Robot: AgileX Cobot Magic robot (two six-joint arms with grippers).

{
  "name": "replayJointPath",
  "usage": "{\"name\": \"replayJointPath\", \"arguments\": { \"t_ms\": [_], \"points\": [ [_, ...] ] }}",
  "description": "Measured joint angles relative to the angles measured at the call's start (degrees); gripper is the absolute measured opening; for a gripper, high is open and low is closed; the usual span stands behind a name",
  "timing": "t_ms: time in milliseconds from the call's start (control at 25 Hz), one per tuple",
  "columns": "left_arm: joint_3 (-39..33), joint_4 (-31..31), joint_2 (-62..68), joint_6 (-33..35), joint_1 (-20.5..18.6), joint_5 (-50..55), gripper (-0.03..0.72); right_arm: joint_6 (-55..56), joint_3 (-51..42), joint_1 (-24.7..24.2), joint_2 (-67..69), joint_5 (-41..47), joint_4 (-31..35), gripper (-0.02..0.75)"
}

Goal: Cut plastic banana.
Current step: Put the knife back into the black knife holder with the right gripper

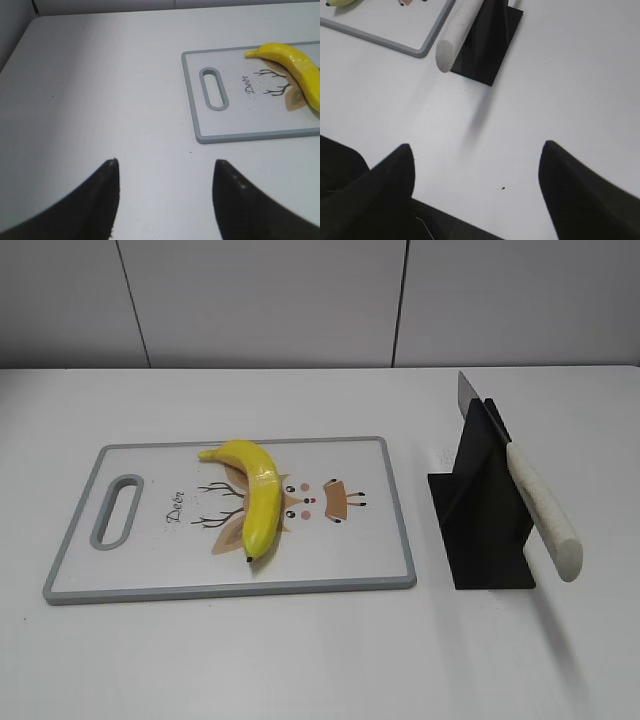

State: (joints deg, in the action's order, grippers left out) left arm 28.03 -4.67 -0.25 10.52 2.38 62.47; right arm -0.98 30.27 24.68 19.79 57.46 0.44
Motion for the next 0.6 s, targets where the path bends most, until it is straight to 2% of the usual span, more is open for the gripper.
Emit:
{"name": "replayJointPath", "arguments": {
  "t_ms": [400,600],
  "points": [
    [0.0,0.0,-0.01,0.0,0.0,-0.05,0.552,-0.41,-1.24,0.0,-18.79,1.64,-0.1,0.59],
    [0.0,0.06,-0.06,0.0,0.0,-0.05,0.552,-0.41,-1.26,-0.56,-20.08,1.81,-0.04,0.59]
  ]
}}
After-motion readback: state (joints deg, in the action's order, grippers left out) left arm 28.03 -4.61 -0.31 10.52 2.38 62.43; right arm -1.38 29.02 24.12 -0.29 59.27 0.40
